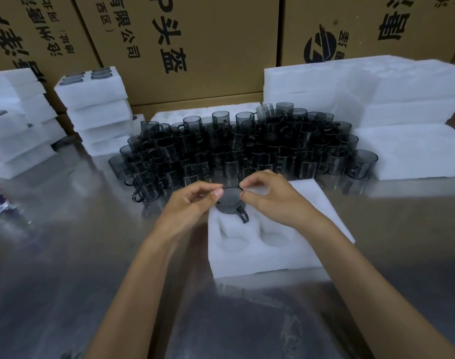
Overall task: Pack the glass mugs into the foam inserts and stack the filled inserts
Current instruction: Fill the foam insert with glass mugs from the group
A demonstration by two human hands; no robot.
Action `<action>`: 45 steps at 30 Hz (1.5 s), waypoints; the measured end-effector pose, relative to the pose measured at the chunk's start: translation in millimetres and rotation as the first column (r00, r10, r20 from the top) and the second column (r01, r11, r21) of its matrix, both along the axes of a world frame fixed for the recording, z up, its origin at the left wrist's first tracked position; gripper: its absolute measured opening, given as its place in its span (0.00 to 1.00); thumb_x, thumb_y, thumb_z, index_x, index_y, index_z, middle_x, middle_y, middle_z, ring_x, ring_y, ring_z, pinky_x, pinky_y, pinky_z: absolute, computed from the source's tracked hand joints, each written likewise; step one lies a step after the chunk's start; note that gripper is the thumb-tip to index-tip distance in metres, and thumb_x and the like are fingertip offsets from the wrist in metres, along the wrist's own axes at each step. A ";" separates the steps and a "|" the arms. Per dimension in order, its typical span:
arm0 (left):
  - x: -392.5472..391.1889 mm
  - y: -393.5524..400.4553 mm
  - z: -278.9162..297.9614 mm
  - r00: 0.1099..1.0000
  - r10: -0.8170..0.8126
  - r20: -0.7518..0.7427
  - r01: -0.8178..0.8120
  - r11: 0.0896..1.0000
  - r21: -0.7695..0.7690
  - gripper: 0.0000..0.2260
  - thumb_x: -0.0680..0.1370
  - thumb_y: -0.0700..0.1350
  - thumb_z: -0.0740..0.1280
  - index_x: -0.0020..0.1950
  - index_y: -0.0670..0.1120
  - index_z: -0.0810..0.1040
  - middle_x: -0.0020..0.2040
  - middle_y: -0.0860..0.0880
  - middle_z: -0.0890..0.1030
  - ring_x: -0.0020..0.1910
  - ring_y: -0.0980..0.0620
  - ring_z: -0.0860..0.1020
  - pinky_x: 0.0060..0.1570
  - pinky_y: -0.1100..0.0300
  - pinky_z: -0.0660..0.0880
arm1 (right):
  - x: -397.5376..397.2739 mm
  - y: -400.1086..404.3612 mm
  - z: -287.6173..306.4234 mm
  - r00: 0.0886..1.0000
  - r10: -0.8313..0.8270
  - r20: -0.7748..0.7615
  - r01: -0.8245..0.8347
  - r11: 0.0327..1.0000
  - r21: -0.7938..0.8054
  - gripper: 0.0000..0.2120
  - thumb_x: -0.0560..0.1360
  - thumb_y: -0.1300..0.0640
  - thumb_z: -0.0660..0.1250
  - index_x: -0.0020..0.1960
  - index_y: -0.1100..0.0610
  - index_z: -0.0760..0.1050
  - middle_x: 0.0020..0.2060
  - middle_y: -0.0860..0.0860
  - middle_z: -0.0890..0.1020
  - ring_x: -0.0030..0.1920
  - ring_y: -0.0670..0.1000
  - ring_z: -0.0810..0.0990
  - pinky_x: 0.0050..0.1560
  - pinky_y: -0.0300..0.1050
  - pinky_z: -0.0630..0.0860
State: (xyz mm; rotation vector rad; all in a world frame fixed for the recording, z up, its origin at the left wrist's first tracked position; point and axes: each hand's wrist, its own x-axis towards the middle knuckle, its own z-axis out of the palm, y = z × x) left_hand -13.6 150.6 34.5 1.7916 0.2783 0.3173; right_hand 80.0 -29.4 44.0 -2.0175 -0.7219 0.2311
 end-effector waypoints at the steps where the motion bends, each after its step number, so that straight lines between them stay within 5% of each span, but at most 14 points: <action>1: 0.1 0.2 -0.3 1.000 -0.001 -0.002 0.001 1.000 -0.009 0.06 0.76 0.50 0.73 0.52 0.54 0.86 0.50 0.51 0.86 0.52 0.52 0.84 0.59 0.56 0.78 | 0.4 0.1 0.6 1.000 0.011 -0.007 -0.011 1.000 0.013 0.06 0.76 0.52 0.70 0.52 0.45 0.78 0.55 0.42 0.76 0.66 0.49 0.70 0.72 0.52 0.65; 9: 0.0 1.9 -3.6 1.000 0.001 -0.011 -0.001 1.000 -0.017 0.06 0.75 0.48 0.74 0.52 0.53 0.86 0.50 0.49 0.86 0.53 0.50 0.84 0.60 0.53 0.78 | 2.3 0.5 0.7 0.998 0.058 0.020 -0.057 0.998 -0.015 0.05 0.77 0.53 0.70 0.49 0.42 0.78 0.55 0.42 0.75 0.66 0.50 0.70 0.72 0.54 0.64; 13: 0.6 1.7 -3.8 1.000 -0.004 -0.015 0.003 1.000 -0.013 0.07 0.76 0.46 0.74 0.53 0.50 0.85 0.51 0.48 0.85 0.53 0.49 0.83 0.61 0.53 0.78 | 0.8 0.7 -0.8 0.994 0.064 0.087 -0.057 0.995 -0.081 0.04 0.78 0.52 0.68 0.51 0.43 0.76 0.52 0.38 0.73 0.62 0.45 0.66 0.69 0.47 0.60; 20: 2.0 1.0 -5.2 0.999 -0.036 -0.002 0.036 0.999 -0.016 0.06 0.75 0.44 0.74 0.51 0.50 0.84 0.50 0.48 0.86 0.48 0.55 0.84 0.49 0.64 0.79 | -2.9 0.1 0.6 0.984 0.095 0.151 -0.070 0.984 -0.162 0.05 0.79 0.53 0.66 0.55 0.47 0.75 0.56 0.42 0.73 0.62 0.45 0.63 0.61 0.41 0.53; 27: 4.4 0.6 -8.5 0.999 -0.039 0.009 0.039 0.999 0.019 0.05 0.76 0.43 0.74 0.51 0.49 0.83 0.51 0.50 0.85 0.50 0.52 0.83 0.48 0.66 0.78 | -5.0 0.9 0.7 0.977 0.100 0.189 -0.058 0.975 -0.216 0.07 0.80 0.54 0.65 0.58 0.48 0.73 0.57 0.43 0.71 0.63 0.46 0.63 0.59 0.41 0.53; 31: 4.6 -1.9 -9.2 1.000 -0.007 0.025 0.007 1.000 0.027 0.04 0.76 0.43 0.73 0.51 0.48 0.83 0.49 0.49 0.85 0.50 0.51 0.83 0.50 0.61 0.79 | -7.6 -0.8 -0.3 0.972 0.085 0.218 -0.039 0.978 -0.206 0.09 0.80 0.53 0.66 0.60 0.49 0.74 0.56 0.41 0.70 0.60 0.45 0.64 0.59 0.42 0.56; 35: 3.9 -2.2 -7.0 0.999 -0.019 0.032 0.017 0.998 0.061 0.04 0.76 0.43 0.73 0.50 0.50 0.83 0.48 0.52 0.85 0.46 0.56 0.83 0.44 0.68 0.77 | -8.2 -1.1 -0.4 0.977 0.062 0.205 -0.020 0.980 -0.197 0.09 0.79 0.53 0.66 0.60 0.49 0.75 0.56 0.42 0.70 0.59 0.45 0.62 0.61 0.42 0.59; 40: 5.6 -2.2 -6.6 0.999 -0.041 -0.001 0.041 0.997 0.063 0.05 0.76 0.42 0.74 0.49 0.50 0.84 0.50 0.47 0.85 0.49 0.48 0.83 0.52 0.59 0.78 | 0.2 -2.3 10.0 0.996 0.074 0.051 -0.065 0.986 -0.151 0.03 0.77 0.56 0.70 0.48 0.48 0.79 0.50 0.45 0.78 0.59 0.48 0.70 0.57 0.43 0.69; 45: 5.1 -1.3 -4.4 1.000 -0.020 0.000 0.020 0.995 0.096 0.04 0.78 0.43 0.71 0.49 0.50 0.85 0.49 0.51 0.85 0.51 0.52 0.83 0.58 0.55 0.78 | 35.2 -3.8 21.7 0.982 -0.117 0.147 0.135 0.983 -0.124 0.09 0.77 0.59 0.66 0.50 0.45 0.79 0.46 0.46 0.77 0.57 0.53 0.72 0.62 0.49 0.73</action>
